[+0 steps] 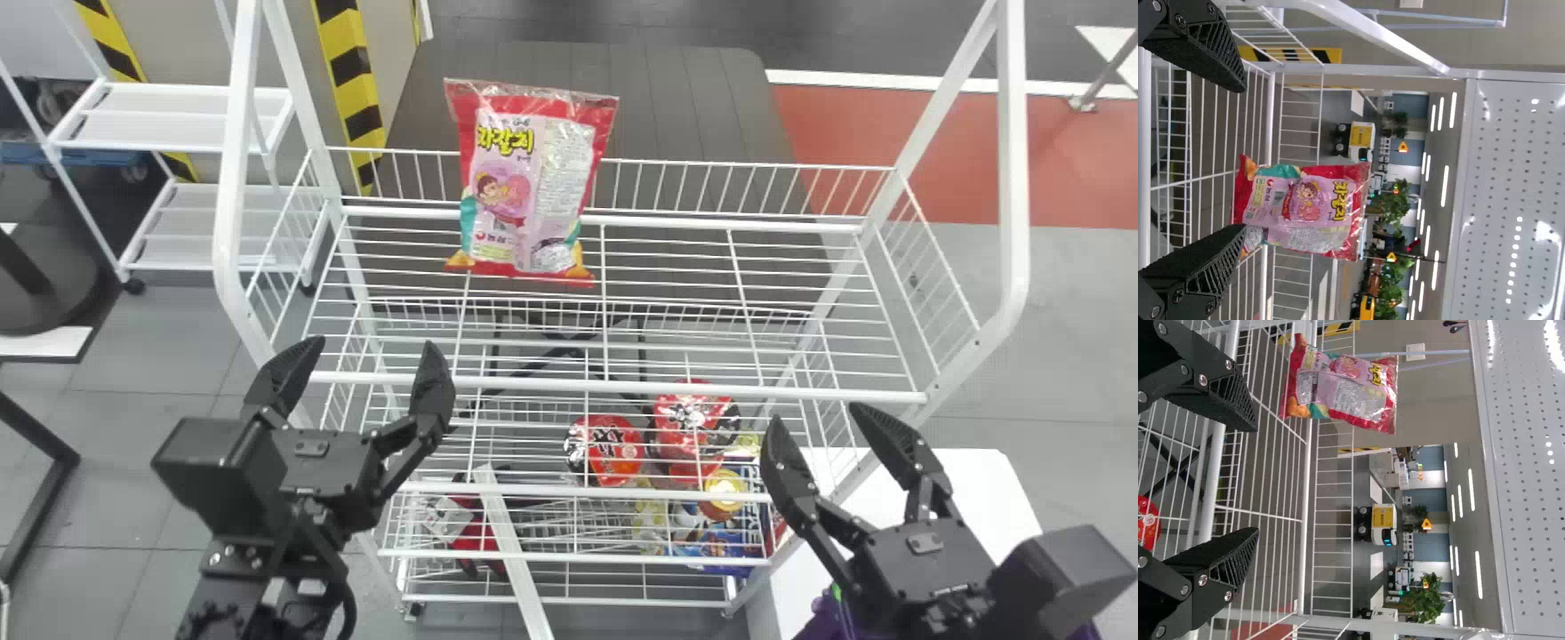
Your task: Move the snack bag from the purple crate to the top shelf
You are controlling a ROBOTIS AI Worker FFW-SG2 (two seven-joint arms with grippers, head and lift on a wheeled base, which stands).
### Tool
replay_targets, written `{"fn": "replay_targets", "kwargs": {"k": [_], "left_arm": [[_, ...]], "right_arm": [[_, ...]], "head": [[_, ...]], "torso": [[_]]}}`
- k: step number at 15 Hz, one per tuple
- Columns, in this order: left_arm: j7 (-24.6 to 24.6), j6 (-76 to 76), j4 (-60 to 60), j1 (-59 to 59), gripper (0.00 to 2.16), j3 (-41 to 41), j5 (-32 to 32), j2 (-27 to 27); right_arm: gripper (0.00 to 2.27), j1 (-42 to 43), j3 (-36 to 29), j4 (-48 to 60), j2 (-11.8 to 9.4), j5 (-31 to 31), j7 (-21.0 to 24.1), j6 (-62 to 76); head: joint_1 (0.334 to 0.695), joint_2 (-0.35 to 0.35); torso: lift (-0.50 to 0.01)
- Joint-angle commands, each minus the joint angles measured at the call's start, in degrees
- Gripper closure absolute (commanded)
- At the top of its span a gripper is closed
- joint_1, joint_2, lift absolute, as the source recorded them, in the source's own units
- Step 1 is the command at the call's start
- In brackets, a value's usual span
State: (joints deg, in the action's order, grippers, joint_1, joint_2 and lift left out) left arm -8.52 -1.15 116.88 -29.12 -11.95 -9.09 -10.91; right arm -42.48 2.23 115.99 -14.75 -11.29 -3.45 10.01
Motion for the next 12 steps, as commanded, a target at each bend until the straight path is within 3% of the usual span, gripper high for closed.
{"fn": "replay_targets", "kwargs": {"k": [1, 9, 12], "left_arm": [[0.0, -4.3, -0.1, 5.0, 0.09, -0.9, -1.5, 1.0], [-3.7, -9.0, -12.6, 24.5, 0.19, -10.3, -1.2, 6.3], [-11.1, -9.0, -16.9, 28.0, 0.19, -15.7, 1.5, 7.2]], "right_arm": [[0.36, -0.2, -0.1, -2.8, -0.5, -0.7, 0.0, 3.4], [0.36, -3.1, 0.0, -8.1, -0.5, -0.6, 0.4, 15.2], [0.36, -3.4, 0.1, -10.7, -0.6, -0.6, 0.6, 19.2]], "head": [[0.695, -0.071], [0.695, -0.191], [0.695, -0.230]], "torso": [[0.002], [0.002], [0.002]]}}
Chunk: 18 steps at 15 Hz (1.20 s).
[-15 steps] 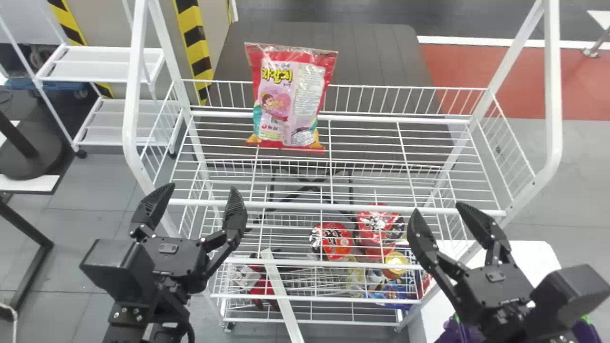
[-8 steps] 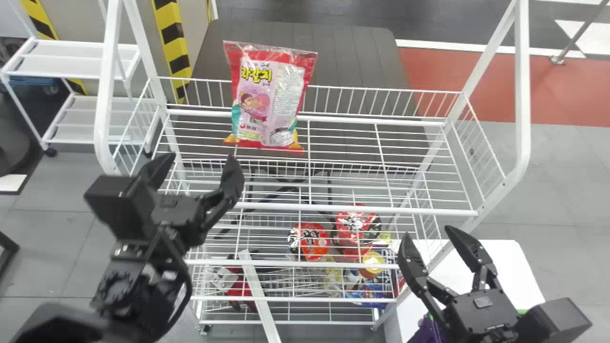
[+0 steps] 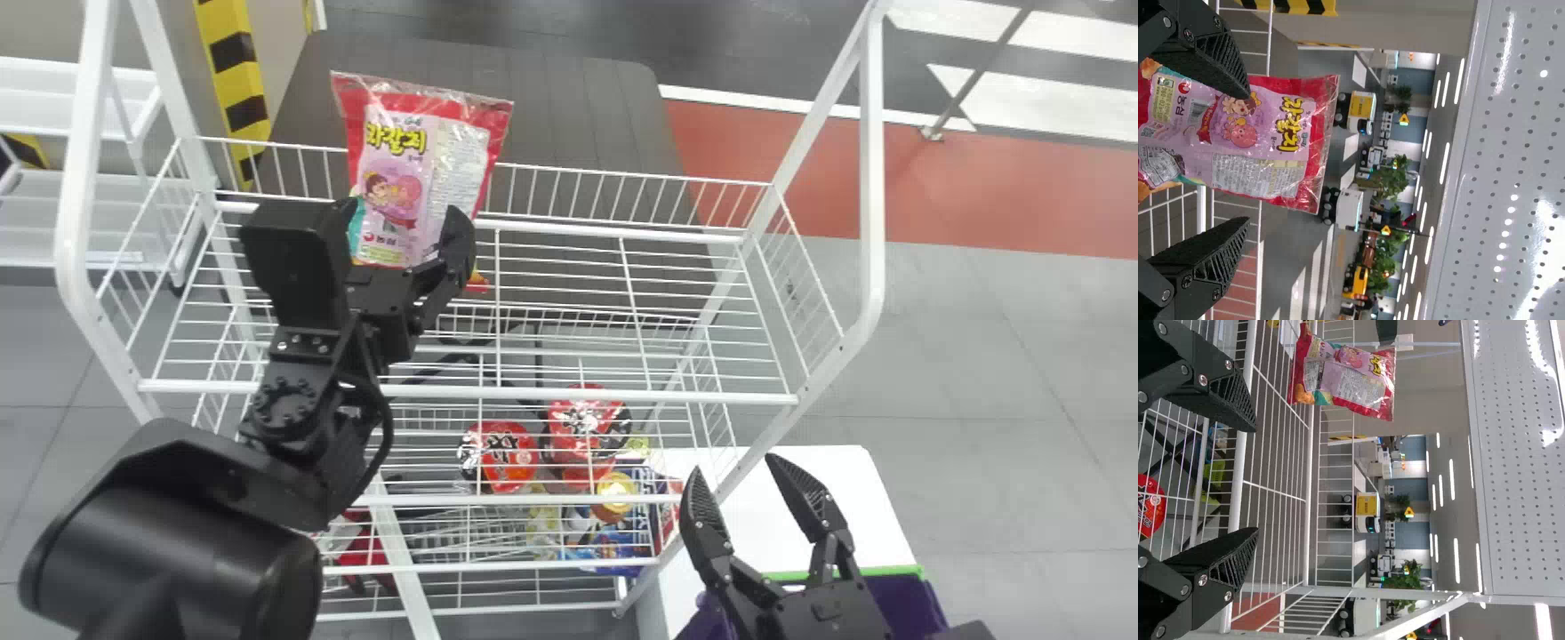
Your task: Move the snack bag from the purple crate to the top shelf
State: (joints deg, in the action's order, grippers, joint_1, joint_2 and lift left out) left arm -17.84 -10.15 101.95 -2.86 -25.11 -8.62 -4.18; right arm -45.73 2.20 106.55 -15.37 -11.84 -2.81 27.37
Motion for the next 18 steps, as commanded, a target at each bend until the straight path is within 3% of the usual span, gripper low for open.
{"fn": "replay_targets", "kwargs": {"k": [1, 4, 9, 18], "left_arm": [[-3.7, -0.7, -3.1, 2.3, 0.19, -3.2, 1.1, 1.2], [-6.7, -0.9, -7.3, 3.4, 0.21, -4.6, 2.6, 4.0], [-11.7, 0.2, -17.4, 7.2, 0.21, -7.6, 3.4, 4.3], [-12.5, 3.9, -24.7, 12.7, 0.22, -6.4, 1.1, 4.3]], "right_arm": [[0.35, -0.1, 0.1, -2.1, 0.0, 0.0, 0.0, 3.4], [0.33, -0.1, 0.1, -3.4, -0.1, -0.4, 0.0, 5.9], [0.33, -0.5, 0.1, -5.1, -0.1, -0.4, 0.0, 9.2], [0.33, -0.9, 0.2, -5.5, -0.8, -0.5, -0.1, 10.8]], "head": [[0.695, -0.238], [0.695, -0.272], [0.695, -0.306], [0.695, -0.277]], "torso": [[0.002], [0.002], [0.002], [0.002]]}}
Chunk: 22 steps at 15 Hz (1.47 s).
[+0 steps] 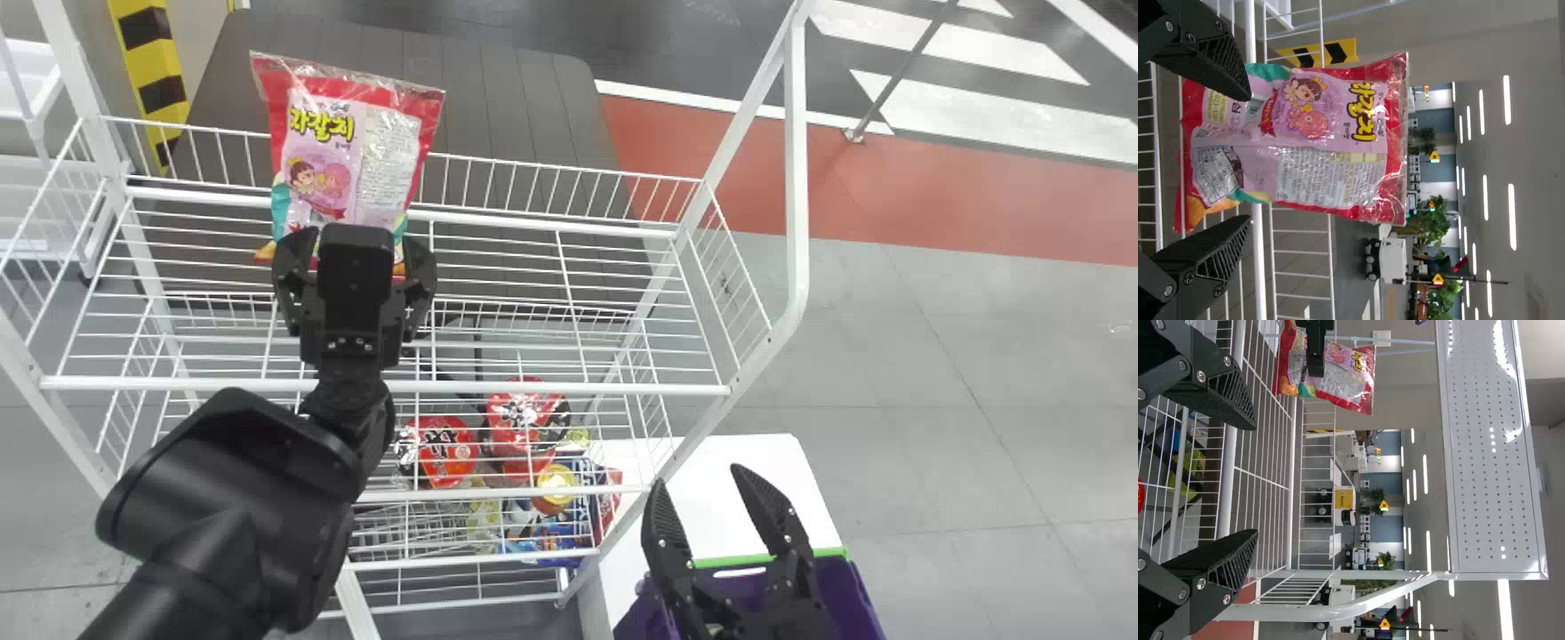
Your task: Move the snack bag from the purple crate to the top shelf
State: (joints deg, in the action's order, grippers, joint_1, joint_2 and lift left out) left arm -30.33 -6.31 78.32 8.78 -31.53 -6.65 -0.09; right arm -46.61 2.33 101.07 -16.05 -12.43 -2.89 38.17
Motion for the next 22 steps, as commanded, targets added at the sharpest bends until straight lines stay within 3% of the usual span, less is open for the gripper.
{"fn": "replay_targets", "kwargs": {"k": [1, 14, 16, 18, 19, 22], "left_arm": [[0.0, 0.4, -1.9, 1.5, 0.22, 0.1, -1.1, 0.2], [1.8, 1.1, -5.3, 3.8, 0.34, 1.0, -3.1, 0.2], [2.3, 1.3, -5.9, 4.1, 0.52, 1.0, -3.5, 0.2], [2.3, 1.4, -6.2, 4.2, 0.55, 1.1, -3.6, 0.2], [2.2, 1.6, -6.2, 4.2, 0.73, 1.2, -3.6, 0.2], [1.5, 1.8, -6.1, 4.1, 0.73, 1.3, -3.5, 0.2]], "right_arm": [[0.32, -0.1, 0.0, 0.0, -0.1, 0.0, 0.0, 0.0], [0.31, 1.6, 1.5, -1.8, -0.6, 0.7, 0.1, -0.3], [0.31, 1.8, 1.8, -2.1, -0.6, 0.7, 0.1, -0.3], [0.31, 2.0, 2.0, -2.1, -0.6, 0.7, 0.1, -0.3], [0.31, 2.1, 2.1, -2.1, -0.6, 0.8, 0.1, -0.2], [0.31, 2.1, 2.2, -2.4, -0.6, 0.8, 0.1, -0.2]], "head": [[0.695, -0.274], [0.695, -0.242], [0.695, -0.241], [0.695, -0.240], [0.695, -0.238], [0.695, -0.231]], "torso": [[0.002], [0.002], [0.002], [0.002], [0.002], [0.002]]}}
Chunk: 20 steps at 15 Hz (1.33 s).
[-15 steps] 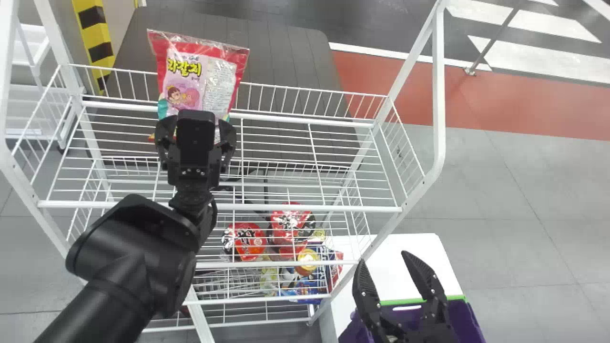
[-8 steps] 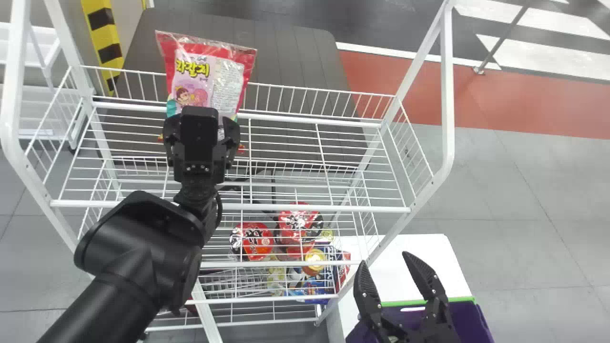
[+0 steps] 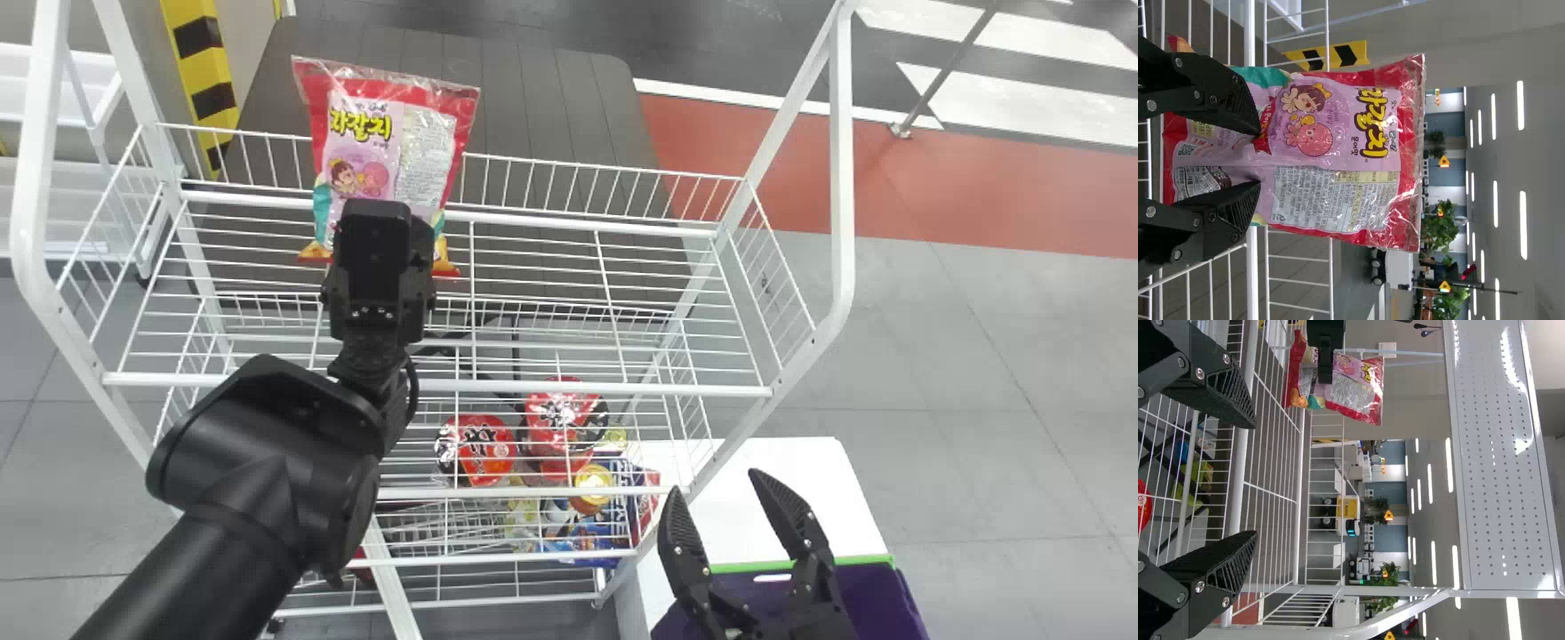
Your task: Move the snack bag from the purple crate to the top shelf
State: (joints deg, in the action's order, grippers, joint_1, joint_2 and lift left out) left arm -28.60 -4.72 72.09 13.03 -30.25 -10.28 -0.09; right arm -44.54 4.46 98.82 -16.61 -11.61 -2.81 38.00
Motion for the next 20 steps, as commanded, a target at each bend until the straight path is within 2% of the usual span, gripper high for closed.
{"fn": "replay_targets", "kwargs": {"k": [1, 2, 4, 5, 13, 16, 20], "left_arm": [[-0.7, 0.5, 0.3, -0.4, 0.96, 0.0, 0.2, 0.2], [-0.9, 2.3, 0.3, -0.6, 1.10, 0.1, 0.2, 0.2], [-1.0, 2.7, 0.4, -0.9, 1.13, 0.4, 0.3, 0.2], [-1.2, 2.7, 0.5, -1.2, 1.29, 0.5, 0.3, 0.2], [-1.5, 3.5, 3.4, -4.1, 1.29, 2.5, 2.6, 0.2], [0.5, 3.5, 3.6, -4.4, 1.29, 6.1, 4.0, 0.2], [5.5, 5.6, 3.2, -4.5, 1.29, 10.2, 7.5, 0.2]], "right_arm": [[0.31, 0.2, 0.2, -0.3, 0.0, 0.1, 0.0, 0.0], [0.31, 0.3, 0.3, -0.4, 0.0, 0.1, 0.0, 0.0], [0.31, 0.6, 0.5, -0.8, 0.0, 0.3, 0.0, 0.4], [0.31, 0.7, 0.6, -1.1, 0.0, 0.3, 0.0, 0.5], [0.31, 1.2, 1.2, -2.1, 0.0, 0.4, 0.0, 1.6], [0.31, 1.2, 1.3, -2.1, 0.1, 0.9, 0.0, 1.6], [0.31, 1.0, 1.4, -2.1, 0.4, 1.7, 0.1, 1.6]], "head": [[0.695, -0.230], [0.695, -0.228], [0.695, -0.223], [0.695, -0.222], [0.695, -0.212], [0.695, -0.192], [0.695, -0.157]], "torso": [[0.002], [0.002], [0.002], [0.002], [0.002], [0.002], [0.002]]}}
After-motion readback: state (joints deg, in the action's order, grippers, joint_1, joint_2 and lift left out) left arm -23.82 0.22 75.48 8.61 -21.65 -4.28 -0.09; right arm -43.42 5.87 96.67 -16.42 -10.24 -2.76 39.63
